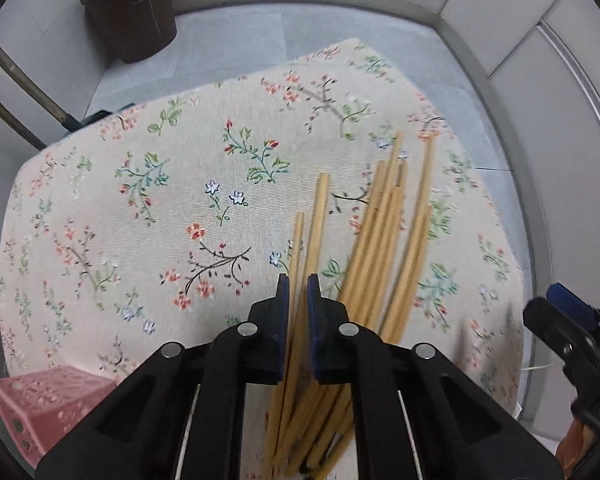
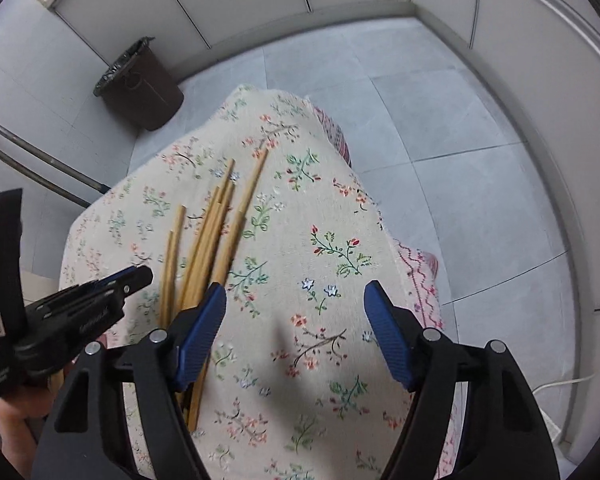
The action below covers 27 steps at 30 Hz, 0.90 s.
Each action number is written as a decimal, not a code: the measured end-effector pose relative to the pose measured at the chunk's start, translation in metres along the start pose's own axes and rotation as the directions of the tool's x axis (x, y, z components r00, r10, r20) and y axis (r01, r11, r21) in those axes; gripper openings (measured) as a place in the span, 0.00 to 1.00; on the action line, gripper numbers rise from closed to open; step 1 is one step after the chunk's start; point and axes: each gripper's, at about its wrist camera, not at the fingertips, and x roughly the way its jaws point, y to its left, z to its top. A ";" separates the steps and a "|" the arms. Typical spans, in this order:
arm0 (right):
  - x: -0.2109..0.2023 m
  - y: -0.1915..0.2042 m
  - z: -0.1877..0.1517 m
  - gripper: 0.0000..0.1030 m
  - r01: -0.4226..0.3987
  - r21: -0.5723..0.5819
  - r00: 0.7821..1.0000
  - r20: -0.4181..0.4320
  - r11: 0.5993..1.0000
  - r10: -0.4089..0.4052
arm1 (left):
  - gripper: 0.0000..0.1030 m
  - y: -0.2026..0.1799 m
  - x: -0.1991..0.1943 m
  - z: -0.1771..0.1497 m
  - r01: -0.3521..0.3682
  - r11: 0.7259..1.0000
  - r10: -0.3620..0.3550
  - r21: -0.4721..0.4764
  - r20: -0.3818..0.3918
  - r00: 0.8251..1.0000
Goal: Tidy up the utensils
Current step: 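Grasp one wooden chopstick from the pile with the left gripper while the right gripper grasps another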
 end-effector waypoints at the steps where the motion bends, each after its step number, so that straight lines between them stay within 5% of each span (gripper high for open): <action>1: 0.004 0.001 0.001 0.68 0.002 -0.005 1.000 -0.003 1.000 -0.002 | 0.08 0.001 0.004 0.001 -0.012 1.000 0.012 0.002 -0.005 1.000; 9: 0.020 0.001 0.005 0.68 0.008 0.001 1.000 -0.006 1.000 -0.008 | 0.08 0.006 0.023 0.005 -0.011 1.000 0.012 0.016 -0.035 0.999; 14: 0.031 0.001 0.008 0.66 -0.022 0.025 1.000 -0.009 0.999 0.022 | 0.05 0.007 0.017 0.002 -0.032 0.999 0.031 0.034 0.015 0.999; 24: 0.070 0.025 0.015 0.30 -0.162 0.044 0.983 -0.079 0.986 0.165 | 0.05 0.006 -0.070 -0.050 0.024 0.990 -0.048 0.137 0.174 0.984; 27: 0.078 0.038 0.016 0.22 -0.151 0.031 0.984 -0.091 0.988 0.153 | 0.05 -0.001 -0.077 -0.059 0.046 0.988 -0.073 0.148 0.186 0.980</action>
